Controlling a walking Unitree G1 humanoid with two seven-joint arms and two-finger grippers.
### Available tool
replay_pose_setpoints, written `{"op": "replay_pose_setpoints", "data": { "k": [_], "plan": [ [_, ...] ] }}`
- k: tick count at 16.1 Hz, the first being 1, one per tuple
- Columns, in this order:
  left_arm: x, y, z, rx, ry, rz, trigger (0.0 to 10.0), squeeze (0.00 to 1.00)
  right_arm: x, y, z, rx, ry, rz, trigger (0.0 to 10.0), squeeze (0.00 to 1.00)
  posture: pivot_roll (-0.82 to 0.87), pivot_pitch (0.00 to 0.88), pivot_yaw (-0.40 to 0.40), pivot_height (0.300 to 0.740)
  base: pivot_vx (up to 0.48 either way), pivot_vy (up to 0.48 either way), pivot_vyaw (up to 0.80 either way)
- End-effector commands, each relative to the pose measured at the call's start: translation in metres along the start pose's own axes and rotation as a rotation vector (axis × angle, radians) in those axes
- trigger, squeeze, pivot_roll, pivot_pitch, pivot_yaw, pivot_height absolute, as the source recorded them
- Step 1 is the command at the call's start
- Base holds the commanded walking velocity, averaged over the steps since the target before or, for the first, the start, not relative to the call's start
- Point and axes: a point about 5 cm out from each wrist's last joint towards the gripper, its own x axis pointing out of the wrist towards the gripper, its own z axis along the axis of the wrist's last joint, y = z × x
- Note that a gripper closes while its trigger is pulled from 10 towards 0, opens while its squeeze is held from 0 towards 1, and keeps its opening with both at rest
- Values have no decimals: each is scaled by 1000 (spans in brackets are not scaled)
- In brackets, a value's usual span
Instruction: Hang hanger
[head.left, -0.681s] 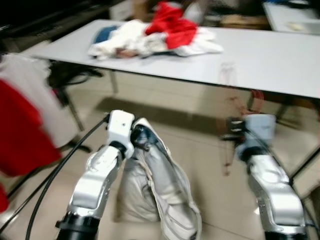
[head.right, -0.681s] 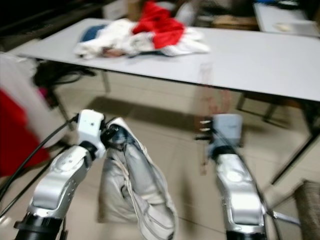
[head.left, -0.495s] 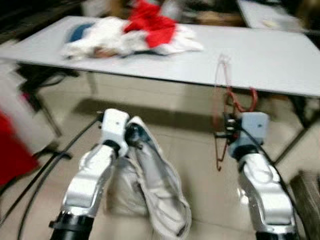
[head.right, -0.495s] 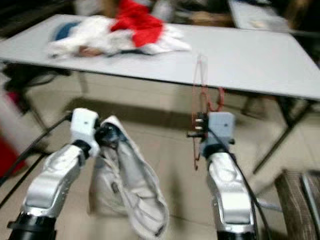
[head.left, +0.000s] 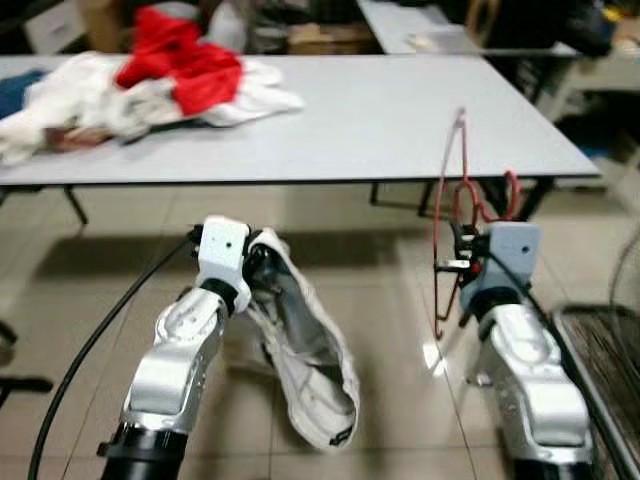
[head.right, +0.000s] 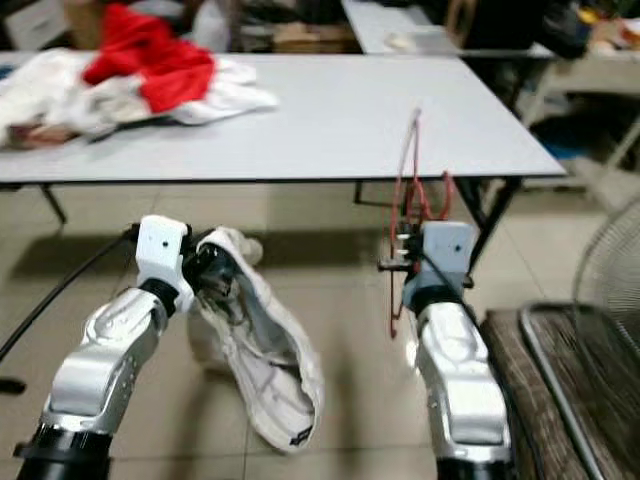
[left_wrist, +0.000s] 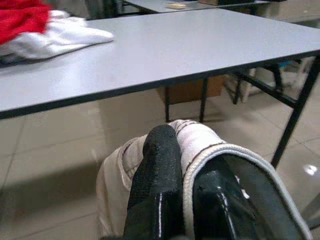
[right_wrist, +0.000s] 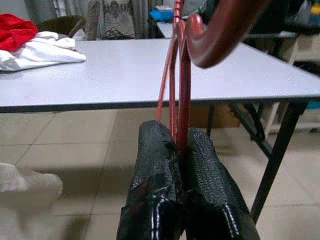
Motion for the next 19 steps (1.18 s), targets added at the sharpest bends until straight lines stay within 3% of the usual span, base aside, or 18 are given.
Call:
{"op": "replay_pose_setpoints", "data": {
  "k": [1,3,8,19],
  "plan": [
    [3,-7,14,4,-65,-29,10000,0,0,-6,5,10,-2,-4,10000,0,-109,0,29,740,277,0,0],
    [4,-7,14,3,-67,-30,10000,0,0,-3,5,31,-4,20,10000,0,-108,0,27,740,277,0,0],
    [5,-7,17,8,-77,-25,10000,0,2,1,8,80,11,67,10000,0,-106,0,21,740,296,0,-751],
    [7,-3,20,8,-83,-1,10000,0,5,1,11,83,14,81,10000,0,-100,0,17,740,312,0,0]
  ]
}}
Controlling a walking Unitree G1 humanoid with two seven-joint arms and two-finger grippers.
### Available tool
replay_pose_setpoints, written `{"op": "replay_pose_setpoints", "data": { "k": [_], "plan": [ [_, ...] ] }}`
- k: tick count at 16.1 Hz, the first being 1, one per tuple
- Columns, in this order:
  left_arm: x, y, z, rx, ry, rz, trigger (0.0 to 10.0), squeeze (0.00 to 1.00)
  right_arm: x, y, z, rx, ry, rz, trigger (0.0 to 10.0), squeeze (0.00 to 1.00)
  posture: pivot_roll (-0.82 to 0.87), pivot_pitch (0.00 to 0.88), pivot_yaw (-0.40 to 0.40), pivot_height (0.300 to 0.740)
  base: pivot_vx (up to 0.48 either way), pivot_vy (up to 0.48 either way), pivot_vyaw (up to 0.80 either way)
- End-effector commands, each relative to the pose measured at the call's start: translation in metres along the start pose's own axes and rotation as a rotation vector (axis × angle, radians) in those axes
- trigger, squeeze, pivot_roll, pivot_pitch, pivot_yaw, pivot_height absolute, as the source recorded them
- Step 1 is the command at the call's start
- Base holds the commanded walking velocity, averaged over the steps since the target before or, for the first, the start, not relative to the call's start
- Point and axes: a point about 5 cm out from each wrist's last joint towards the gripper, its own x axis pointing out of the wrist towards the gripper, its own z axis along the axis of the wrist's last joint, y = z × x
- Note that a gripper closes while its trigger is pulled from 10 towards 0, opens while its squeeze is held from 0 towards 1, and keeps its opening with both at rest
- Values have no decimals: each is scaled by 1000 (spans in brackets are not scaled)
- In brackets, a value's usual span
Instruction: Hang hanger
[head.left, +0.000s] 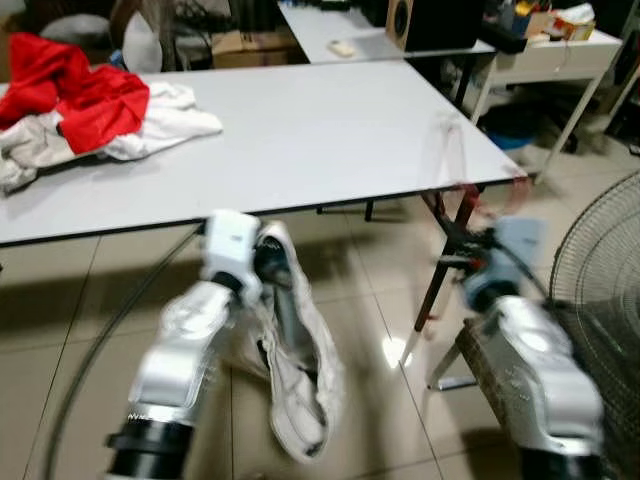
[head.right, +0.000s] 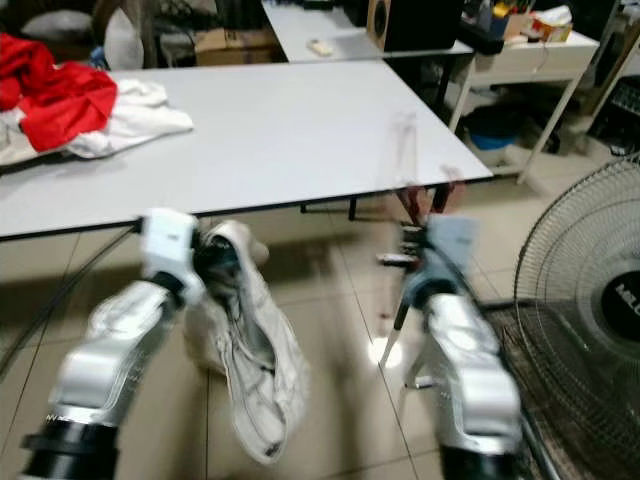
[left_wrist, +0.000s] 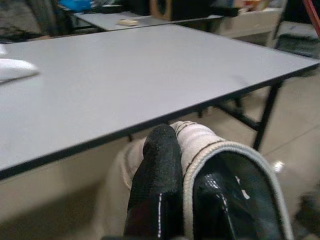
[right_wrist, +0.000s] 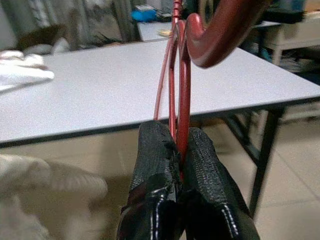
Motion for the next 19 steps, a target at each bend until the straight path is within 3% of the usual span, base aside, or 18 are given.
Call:
{"op": "replay_pose_setpoints", "data": {
  "k": [1,4,9,12,15,19],
  "plan": [
    [4,-9,14,4,-61,-30,10000,0,-2,-12,3,-1,-16,-51,10000,0,-100,0,20,740,326,0,0],
    [4,-9,14,-1,-62,-32,10000,0,-2,-17,5,-25,-30,-73,10000,0,-100,0,20,740,331,0,0],
    [4,-9,14,-2,-59,-34,10000,0,-1,-12,4,24,-13,-50,10000,0,-100,0,24,740,367,0,0],
    [5,-9,14,-3,-58,-38,10000,0,-1,-15,5,-42,-19,-70,10000,0,-100,0,24,740,369,0,0],
    [6,-10,14,1,-57,-42,10000,0,0,-17,7,-14,-15,-98,10000,0,-101,0,27,740,370,0,0],
    [5,-10,13,7,-56,-40,10000,0,0,-12,5,-14,1,-44,10000,0,-97,0,22,740,368,0,0]
  ]
}}
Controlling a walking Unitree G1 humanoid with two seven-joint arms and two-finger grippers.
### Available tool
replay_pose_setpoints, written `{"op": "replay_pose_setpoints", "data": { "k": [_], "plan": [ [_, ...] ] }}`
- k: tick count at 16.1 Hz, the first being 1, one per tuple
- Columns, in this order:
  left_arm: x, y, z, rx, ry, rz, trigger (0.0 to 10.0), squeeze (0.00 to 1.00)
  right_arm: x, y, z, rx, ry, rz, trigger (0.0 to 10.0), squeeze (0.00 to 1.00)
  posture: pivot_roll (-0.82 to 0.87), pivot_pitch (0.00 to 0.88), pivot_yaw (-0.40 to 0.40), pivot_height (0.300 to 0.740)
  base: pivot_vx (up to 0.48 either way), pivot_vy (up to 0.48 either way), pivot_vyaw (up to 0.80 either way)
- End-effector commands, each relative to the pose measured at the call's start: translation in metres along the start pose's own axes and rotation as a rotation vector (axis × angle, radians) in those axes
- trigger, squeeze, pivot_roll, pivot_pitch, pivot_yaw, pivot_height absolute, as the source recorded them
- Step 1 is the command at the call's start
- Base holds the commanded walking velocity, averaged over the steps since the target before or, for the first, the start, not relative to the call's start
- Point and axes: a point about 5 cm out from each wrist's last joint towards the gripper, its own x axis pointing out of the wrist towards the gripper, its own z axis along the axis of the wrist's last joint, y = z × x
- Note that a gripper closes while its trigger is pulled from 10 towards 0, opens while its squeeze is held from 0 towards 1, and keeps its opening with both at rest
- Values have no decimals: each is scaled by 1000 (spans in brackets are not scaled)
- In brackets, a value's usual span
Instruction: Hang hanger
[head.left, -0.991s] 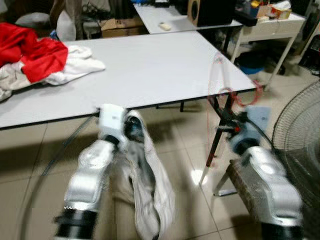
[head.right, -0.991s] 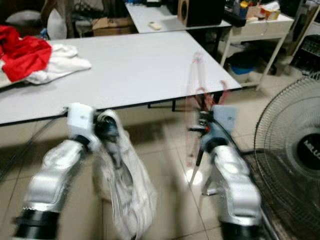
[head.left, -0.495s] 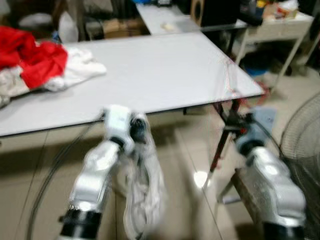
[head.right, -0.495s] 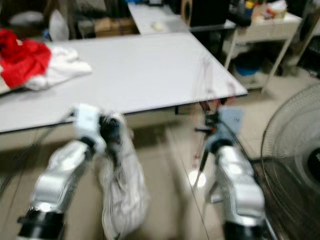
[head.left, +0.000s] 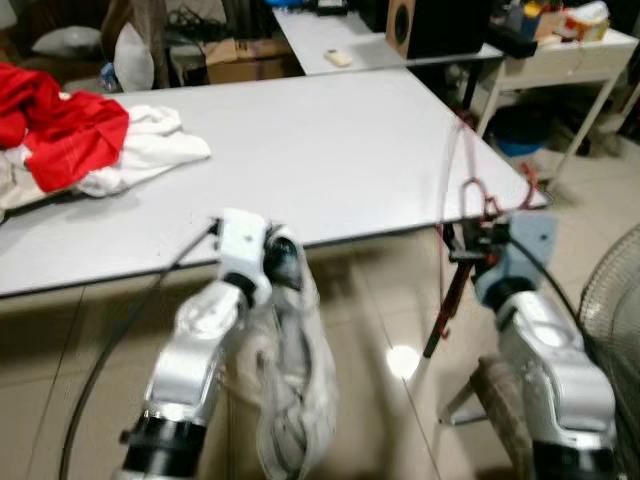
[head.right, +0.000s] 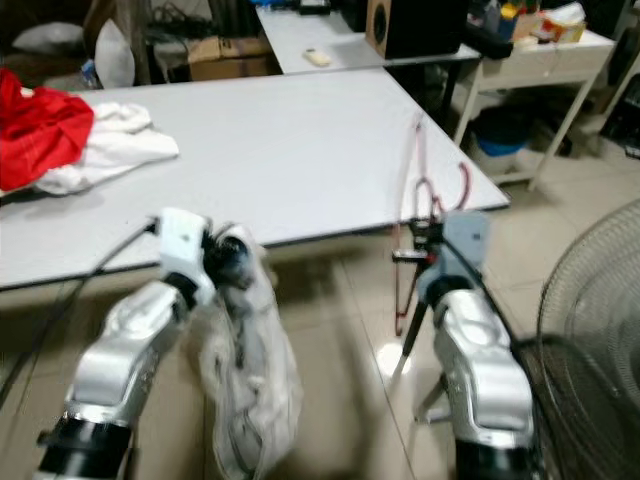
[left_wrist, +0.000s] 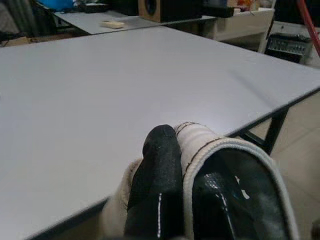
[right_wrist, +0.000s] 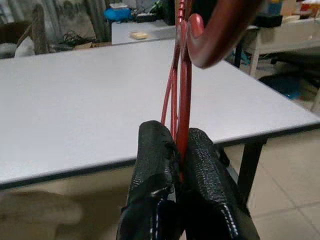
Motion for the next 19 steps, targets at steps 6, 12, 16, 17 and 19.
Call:
{"op": "replay_pose_setpoints", "data": {
  "k": [6,12,16,17,19],
  "plan": [
    [-3,10,15,30,-65,27,10000,0,1,11,4,18,-36,49,10000,0,-94,0,23,740,369,0,0],
    [-3,9,14,29,-64,19,10000,0,0,10,1,-1,-30,34,10000,0,-94,0,26,740,368,0,0],
    [-4,9,13,32,-60,14,10000,0,0,11,-1,5,-13,35,10000,0,-94,0,29,740,368,0,-394],
    [-4,10,14,33,-60,14,10000,0,0,11,-1,-4,-15,32,10000,0,-94,0,32,740,368,0,-788],
    [-3,9,14,32,-61,13,10000,0,0,10,0,-8,-21,27,10000,0,-99,0,35,740,369,0,-209]
  ]
}}
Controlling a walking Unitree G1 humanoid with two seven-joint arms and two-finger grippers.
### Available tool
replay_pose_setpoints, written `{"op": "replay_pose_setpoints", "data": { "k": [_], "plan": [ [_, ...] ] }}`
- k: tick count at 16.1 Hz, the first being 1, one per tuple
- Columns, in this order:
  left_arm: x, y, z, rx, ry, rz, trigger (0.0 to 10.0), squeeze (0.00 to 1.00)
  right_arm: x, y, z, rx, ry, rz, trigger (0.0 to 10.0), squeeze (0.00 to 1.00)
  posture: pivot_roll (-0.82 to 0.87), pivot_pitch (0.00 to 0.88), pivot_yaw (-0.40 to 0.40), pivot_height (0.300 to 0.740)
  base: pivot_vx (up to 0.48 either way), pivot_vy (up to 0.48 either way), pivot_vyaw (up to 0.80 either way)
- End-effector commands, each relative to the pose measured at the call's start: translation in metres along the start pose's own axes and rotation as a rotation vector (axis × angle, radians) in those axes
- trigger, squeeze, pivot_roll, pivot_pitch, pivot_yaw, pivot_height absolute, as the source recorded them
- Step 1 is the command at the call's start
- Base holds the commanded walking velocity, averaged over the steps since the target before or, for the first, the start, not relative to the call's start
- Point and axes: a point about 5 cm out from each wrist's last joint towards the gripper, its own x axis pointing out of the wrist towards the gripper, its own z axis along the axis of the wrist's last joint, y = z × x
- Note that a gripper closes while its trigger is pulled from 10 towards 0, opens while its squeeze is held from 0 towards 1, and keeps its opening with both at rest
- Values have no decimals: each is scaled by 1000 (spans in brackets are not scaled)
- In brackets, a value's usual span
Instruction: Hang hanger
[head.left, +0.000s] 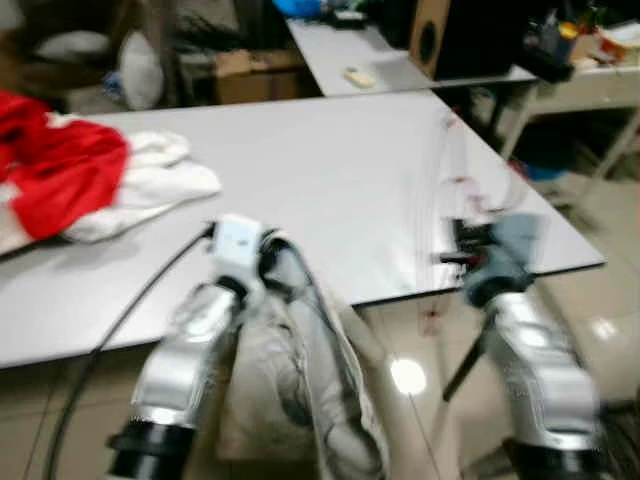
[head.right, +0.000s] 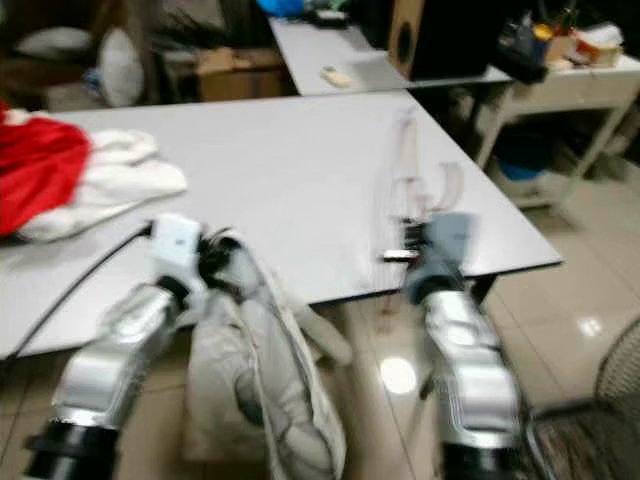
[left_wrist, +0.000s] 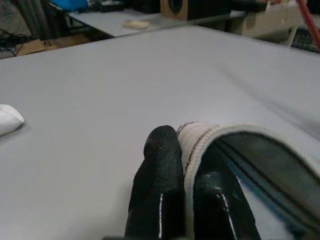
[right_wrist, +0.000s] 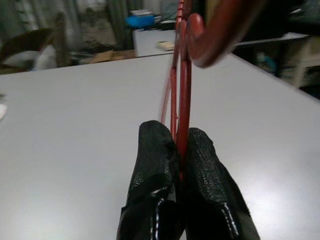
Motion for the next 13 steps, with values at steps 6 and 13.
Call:
{"op": "replay_pose_setpoints", "data": {
  "k": [6,13],
  "plan": [
    [7,-3,21,-5,-93,-12,10000,0,-4,-11,6,-29,-20,-41,10000,0,-119,0,44,740,369,0,0],
    [13,-3,39,-24,-142,-26,10000,0,-6,-6,18,-67,-39,34,10000,0,-131,21,49,740,370,0,0]
  ]
}}
